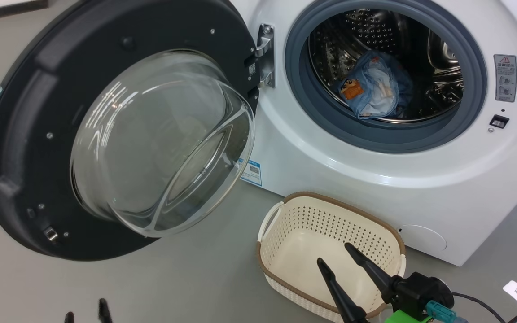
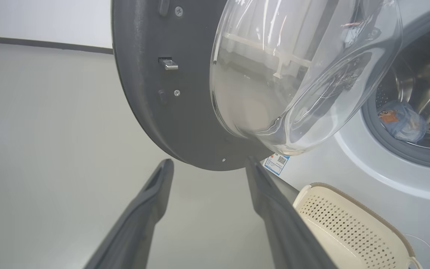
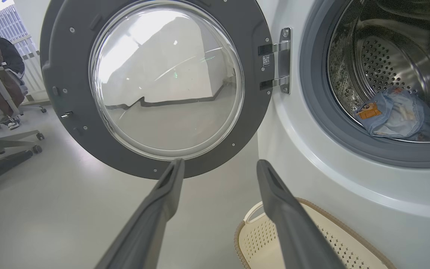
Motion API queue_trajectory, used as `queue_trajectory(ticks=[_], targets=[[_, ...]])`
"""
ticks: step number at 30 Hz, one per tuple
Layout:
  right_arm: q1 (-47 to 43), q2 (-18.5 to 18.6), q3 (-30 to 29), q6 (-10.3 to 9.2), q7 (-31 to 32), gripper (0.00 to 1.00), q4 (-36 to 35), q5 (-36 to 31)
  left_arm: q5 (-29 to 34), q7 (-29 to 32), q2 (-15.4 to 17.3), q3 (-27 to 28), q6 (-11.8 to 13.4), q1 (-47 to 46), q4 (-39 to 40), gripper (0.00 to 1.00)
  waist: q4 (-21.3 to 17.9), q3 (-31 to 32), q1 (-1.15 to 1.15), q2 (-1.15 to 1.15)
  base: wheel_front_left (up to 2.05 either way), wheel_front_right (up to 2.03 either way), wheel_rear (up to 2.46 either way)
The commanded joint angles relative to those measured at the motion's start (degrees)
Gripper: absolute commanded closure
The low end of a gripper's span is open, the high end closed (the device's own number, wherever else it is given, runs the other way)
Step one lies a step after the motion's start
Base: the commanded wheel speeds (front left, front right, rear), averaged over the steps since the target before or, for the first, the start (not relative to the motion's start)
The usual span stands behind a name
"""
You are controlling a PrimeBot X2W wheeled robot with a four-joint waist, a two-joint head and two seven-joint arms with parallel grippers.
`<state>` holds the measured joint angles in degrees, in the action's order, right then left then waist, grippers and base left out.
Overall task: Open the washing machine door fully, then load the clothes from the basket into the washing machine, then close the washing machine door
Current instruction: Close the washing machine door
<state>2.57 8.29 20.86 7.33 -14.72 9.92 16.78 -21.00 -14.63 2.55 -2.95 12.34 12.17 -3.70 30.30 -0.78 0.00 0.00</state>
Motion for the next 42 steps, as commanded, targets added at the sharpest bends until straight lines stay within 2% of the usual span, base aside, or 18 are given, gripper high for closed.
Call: queue_trajectory(ticks=[1, 5, 7, 10, 12, 13, 15, 20, 27, 33, 42], targets=[[2.22, 0.23, 1.56, 0.16, -0.28, 0.00, -1.04, 0.24, -3.66, -0.37, 0.32, 2.70, 0.52, -0.27, 1.62, 1.00, 0.29, -0.34, 0.00, 0.00, 0.00, 0.00, 0.00], [2.07, 0.02, 1.61, 0.16, -0.28, 0.00, -0.86, 0.44, -13.57, -0.37, 0.32, 6.80, 0.12, -0.33, 1.84, 1.00, 0.41, -0.48, 0.00, 0.00, 0.00, 0.00, 0.00], [1.91, -0.09, 1.55, 0.16, -0.28, 0.00, -0.81, 0.48, -15.86, -0.37, 0.32, 8.24, -0.48, -0.44, 1.71, 1.00, 0.43, -0.52, 0.00, 0.00, 0.00, 0.00, 0.00], [1.34, -0.50, 1.26, 0.16, -0.28, 0.00, -0.83, 0.45, -21.66, -0.37, 0.32, 13.31, -3.05, -1.18, 0.66, 1.00, 0.49, -0.68, 0.00, 0.00, 0.00, 0.00, 0.00], [0.89, -0.83, 1.07, 0.16, -0.28, 0.00, -0.94, 0.38, -24.84, -0.37, 0.32, 17.11, -5.33, -2.30, -0.92, 1.00, 0.53, -0.83, 0.00, 0.00, 0.00, 0.00, 0.00], [0.42, -1.06, 1.02, 0.16, -0.28, 0.00, -0.92, 0.26, -26.46, -0.37, 0.32, 21.09, -7.39, -3.87, -2.59, 1.00, 0.56, -0.93, 0.00, 0.00, 0.00, 0.00, 0.00], [0.04, -1.24, 0.88, 0.16, -0.28, 0.00, -0.90, 0.20, -28.44, -0.37, 0.76, 24.46, -9.39, -5.74, -4.30, 1.00, 0.54, -0.96, 0.00, 0.00, 0.00, 0.00, 0.00], [-0.69, -1.68, 0.38, 0.16, -0.28, 0.00, -1.13, -0.04, -38.35, 3.40, 5.10, 31.28, -11.73, -11.75, -7.92, 1.00, 0.57, -1.27, 0.00, 0.00, 0.00, 0.00, 0.00], [-1.05, -1.53, 0.50, 0.16, -0.28, 0.00, -1.16, -0.15, -51.91, 12.90, 14.07, 38.50, -13.21, -22.93, -16.90, 1.00, 0.42, -1.74, 0.00, 0.00, 0.00, 0.00, 0.00], [-1.75, -1.12, -0.02, 0.16, -0.28, 0.00, -1.39, -0.37, -58.56, 19.48, 20.76, 40.32, -13.23, -33.26, -25.87, 1.00, -0.08, -1.59, 0.00, 0.00, 0.00, 0.00, 0.00], [-4.61, -1.13, -2.30, 0.16, -0.28, 0.00, -2.75, -1.38, -63.31, 28.83, 27.47, 38.84, -13.74, -44.93, -37.43, 1.00, -2.10, -1.40, 0.00, 0.00, 0.00, 0.00, 0.00]])
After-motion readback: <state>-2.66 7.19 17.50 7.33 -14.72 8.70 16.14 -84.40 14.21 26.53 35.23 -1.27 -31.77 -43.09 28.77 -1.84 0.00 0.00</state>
